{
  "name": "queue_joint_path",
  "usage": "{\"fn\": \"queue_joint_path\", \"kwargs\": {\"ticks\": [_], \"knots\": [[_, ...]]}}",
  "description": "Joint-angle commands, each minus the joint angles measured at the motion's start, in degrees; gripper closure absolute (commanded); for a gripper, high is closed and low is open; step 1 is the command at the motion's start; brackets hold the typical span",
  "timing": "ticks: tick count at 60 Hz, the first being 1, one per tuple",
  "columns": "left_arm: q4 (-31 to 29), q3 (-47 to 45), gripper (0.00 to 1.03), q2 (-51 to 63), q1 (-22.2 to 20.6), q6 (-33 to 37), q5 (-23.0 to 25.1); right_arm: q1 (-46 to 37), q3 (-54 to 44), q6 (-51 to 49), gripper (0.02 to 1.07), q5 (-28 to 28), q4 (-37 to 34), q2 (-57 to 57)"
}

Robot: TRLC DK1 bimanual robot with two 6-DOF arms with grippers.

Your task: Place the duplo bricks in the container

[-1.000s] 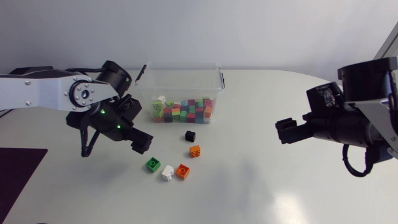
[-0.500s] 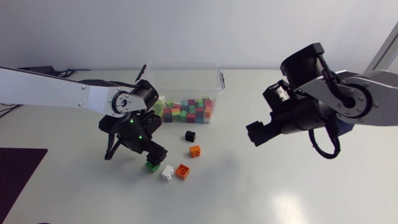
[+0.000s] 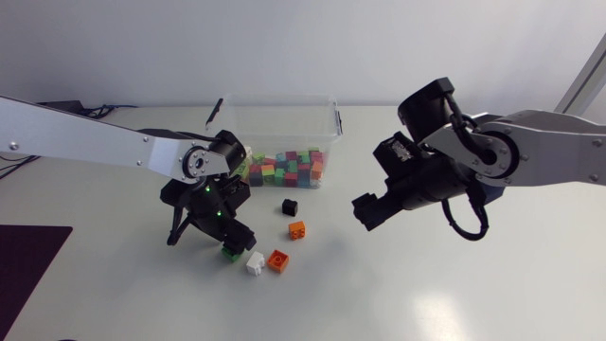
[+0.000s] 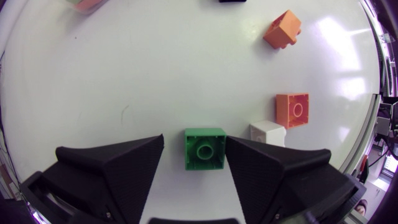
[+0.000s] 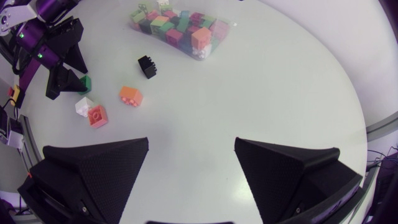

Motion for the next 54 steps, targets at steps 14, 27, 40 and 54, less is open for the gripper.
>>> {"fn": "queue_joint_path", "kwargs": {"ticks": [14,27,40,54], "knots": [[0.53,-0.53,0.73,3.27,2.49,1.36,2.73,4.26,3.17,2.82,0.07,0.04,1.44,6.14],[-0.09,-0.62,0.79,0.72,4.08,2.85,2.9,6.1,8.1,7.74,0.07,-0.14,-0.4,12.2],[-1.4,0.08,0.79,-4.99,6.19,4.08,4.22,9.53,14.25,10.2,0.07,-0.14,-3.92,19.23],[-1.84,1.75,0.79,-10.61,9.79,5.49,7.12,13.22,18.82,12.13,0.09,0.04,-4.71,24.94]]}}
